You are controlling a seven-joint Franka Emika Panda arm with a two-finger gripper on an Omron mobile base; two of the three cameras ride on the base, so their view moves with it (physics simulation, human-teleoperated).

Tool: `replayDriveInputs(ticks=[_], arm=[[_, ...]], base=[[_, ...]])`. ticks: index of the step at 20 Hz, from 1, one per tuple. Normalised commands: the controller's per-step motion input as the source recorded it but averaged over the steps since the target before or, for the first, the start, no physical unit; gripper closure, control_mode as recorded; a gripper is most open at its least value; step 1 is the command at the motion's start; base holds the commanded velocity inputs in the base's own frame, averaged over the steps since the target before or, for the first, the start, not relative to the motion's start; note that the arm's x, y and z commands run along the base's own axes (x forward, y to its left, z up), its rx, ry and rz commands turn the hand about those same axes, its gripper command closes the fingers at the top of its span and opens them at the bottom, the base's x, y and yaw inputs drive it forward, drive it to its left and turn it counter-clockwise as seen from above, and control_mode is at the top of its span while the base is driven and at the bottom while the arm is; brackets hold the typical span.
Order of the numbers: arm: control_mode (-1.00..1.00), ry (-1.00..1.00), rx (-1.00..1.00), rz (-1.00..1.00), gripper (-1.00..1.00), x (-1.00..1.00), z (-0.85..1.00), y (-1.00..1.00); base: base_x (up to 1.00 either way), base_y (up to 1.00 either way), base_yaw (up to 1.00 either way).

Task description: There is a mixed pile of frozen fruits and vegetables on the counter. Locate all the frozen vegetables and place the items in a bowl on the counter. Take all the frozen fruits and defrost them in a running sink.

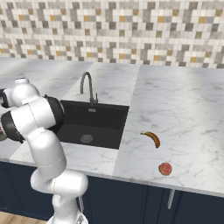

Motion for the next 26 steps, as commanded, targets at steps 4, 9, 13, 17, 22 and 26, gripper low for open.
replayDriveInputs(ticks=[4, 9, 13, 17, 22, 26], arm=[[-1.0, -0.09, 0.0, 0.0, 1.0, 0.0, 0.17, 0.41], [-1.0, -0.05, 0.0, -0.02, 1.0, 0.01, 0.08, 0.44], [-1.0, -0.01, 0.01, -0.03, 1.0, 0.02, 0.06, 0.46], [-1.0, 0.0, 0.0, -0.02, 1.0, 0.01, 0.11, 0.36], [-1.0, 0.0, -0.04, -0.05, 1.0, 0.03, 0.05, 0.45], [-1.0, 0.0, -0.04, -0.05, 1.0, 0.05, 0.06, 0.44]], base=[[0.0, 0.0, 0.0], [0.0, 0.0, 0.0], [0.0, 0.0, 0.0], [0.0, 0.0, 0.0], [0.0, 0.0, 0.0], [0.0, 0.0, 0.0]])
